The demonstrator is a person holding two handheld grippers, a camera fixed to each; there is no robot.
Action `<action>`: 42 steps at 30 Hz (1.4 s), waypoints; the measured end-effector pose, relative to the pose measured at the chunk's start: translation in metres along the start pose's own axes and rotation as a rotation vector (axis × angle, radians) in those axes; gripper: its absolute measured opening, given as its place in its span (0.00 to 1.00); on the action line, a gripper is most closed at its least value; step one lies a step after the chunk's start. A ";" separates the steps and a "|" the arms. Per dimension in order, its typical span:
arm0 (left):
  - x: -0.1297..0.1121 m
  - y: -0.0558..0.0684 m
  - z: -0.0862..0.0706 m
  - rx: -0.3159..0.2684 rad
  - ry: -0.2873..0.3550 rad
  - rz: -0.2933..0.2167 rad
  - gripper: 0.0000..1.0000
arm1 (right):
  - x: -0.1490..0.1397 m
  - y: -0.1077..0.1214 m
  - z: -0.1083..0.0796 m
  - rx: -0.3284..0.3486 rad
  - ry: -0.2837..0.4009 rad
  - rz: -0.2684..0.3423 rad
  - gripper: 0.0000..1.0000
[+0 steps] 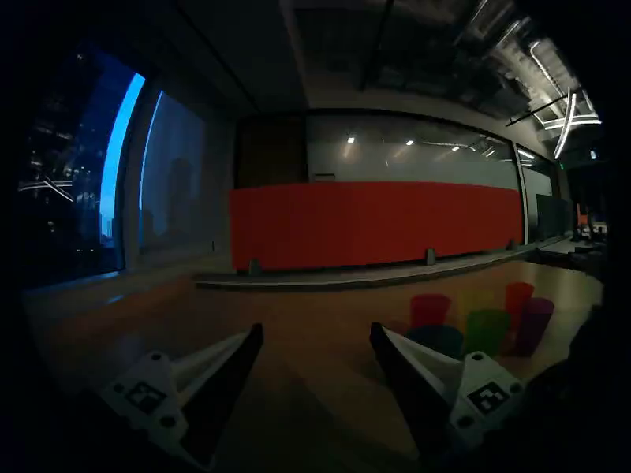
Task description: Pour water
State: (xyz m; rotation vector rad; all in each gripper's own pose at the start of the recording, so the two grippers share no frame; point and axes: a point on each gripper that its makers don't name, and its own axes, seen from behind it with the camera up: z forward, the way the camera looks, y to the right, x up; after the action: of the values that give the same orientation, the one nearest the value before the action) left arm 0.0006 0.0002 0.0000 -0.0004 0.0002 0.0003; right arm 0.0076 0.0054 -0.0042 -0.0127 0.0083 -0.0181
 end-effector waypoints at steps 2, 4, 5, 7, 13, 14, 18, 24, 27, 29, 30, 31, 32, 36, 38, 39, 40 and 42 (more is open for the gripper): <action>0.009 0.003 0.001 -0.005 0.003 0.004 1.00 | 0.006 0.001 0.000 0.002 -0.001 -0.001 1.00; 0.017 0.007 0.001 -0.016 0.007 0.003 1.00 | 0.013 0.002 0.000 0.004 -0.001 -0.001 1.00; 0.021 0.009 0.001 -0.023 0.010 0.001 1.00 | 0.017 0.002 -0.001 0.005 -0.001 -0.001 1.00; 0.030 0.012 0.001 -0.037 0.013 -0.008 1.00 | 0.025 0.002 -0.001 0.007 0.000 -0.002 1.00; 0.059 0.012 0.003 -0.063 0.020 -0.032 1.00 | 0.051 -0.002 -0.001 0.016 -0.002 0.000 1.00; 0.064 0.011 0.004 -0.066 0.022 -0.033 1.00 | 0.055 -0.003 -0.001 0.019 -0.005 0.001 1.00; 0.088 0.007 0.006 -0.075 0.028 -0.043 1.00 | 0.072 -0.006 0.002 0.027 -0.021 0.009 1.00; 0.119 0.002 0.011 -0.094 0.013 -0.057 1.00 | 0.096 -0.010 0.006 0.035 -0.048 0.020 1.00; 0.131 0.001 0.014 -0.108 0.003 -0.057 1.00 | 0.108 -0.013 0.006 0.044 -0.062 0.026 1.00; 0.139 -0.001 0.015 -0.115 0.002 -0.050 1.00 | 0.114 -0.014 0.007 0.047 -0.069 0.027 1.00; 0.143 -0.001 0.016 -0.118 0.002 -0.047 1.00 | 0.118 -0.015 0.007 0.048 -0.073 0.028 1.00; 0.147 -0.002 0.017 -0.119 0.003 -0.046 1.00 | 0.120 -0.014 0.008 0.045 -0.078 0.029 1.00; 0.151 -0.003 0.017 -0.119 0.005 -0.044 1.00 | 0.123 -0.014 0.008 0.043 -0.083 0.030 1.00; 0.167 -0.004 0.019 -0.131 0.007 -0.051 1.00 | 0.135 -0.014 0.009 0.043 -0.092 0.032 1.00; 0.174 -0.005 0.020 -0.140 0.010 -0.057 1.00 | 0.141 -0.015 0.009 0.046 -0.094 0.031 1.00; 0.178 -0.005 0.020 -0.145 0.011 -0.060 1.00 | 0.145 -0.016 0.009 0.047 -0.096 0.030 1.00; 0.180 -0.006 0.020 -0.148 0.009 -0.060 1.00 | 0.147 -0.016 0.009 0.048 -0.098 0.028 1.00; 0.186 -0.007 0.020 -0.154 0.004 -0.057 1.00 | 0.153 -0.017 0.009 0.050 -0.101 0.024 1.00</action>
State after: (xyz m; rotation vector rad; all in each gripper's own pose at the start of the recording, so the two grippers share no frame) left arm 0.1867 -0.0071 0.0202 -0.1543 0.0043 -0.0567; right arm 0.1600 -0.0144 0.0040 0.0365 -0.0933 0.0059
